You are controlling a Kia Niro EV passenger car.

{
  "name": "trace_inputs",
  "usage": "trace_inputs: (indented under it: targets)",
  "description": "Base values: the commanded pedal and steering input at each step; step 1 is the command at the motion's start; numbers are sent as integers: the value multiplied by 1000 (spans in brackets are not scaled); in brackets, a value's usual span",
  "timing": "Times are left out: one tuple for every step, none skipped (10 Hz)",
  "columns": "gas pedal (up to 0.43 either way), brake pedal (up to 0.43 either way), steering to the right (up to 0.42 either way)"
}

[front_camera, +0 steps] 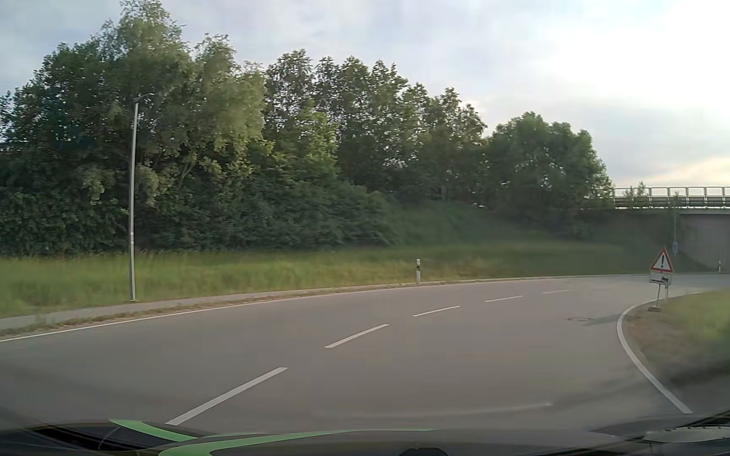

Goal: Follow the waypoints while adhering to traffic rules and regulations

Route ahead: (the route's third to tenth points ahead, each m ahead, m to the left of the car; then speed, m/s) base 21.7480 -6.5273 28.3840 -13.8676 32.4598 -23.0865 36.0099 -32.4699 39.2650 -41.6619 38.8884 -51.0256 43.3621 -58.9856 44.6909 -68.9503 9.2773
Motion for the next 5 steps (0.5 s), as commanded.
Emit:
trace_inputs:
  targets:
    - [39, 0, 172]
    - [39, 0, 172]
    - [39, 0, 171]
    - [39, 0, 171]
    - [39, 0, 171]
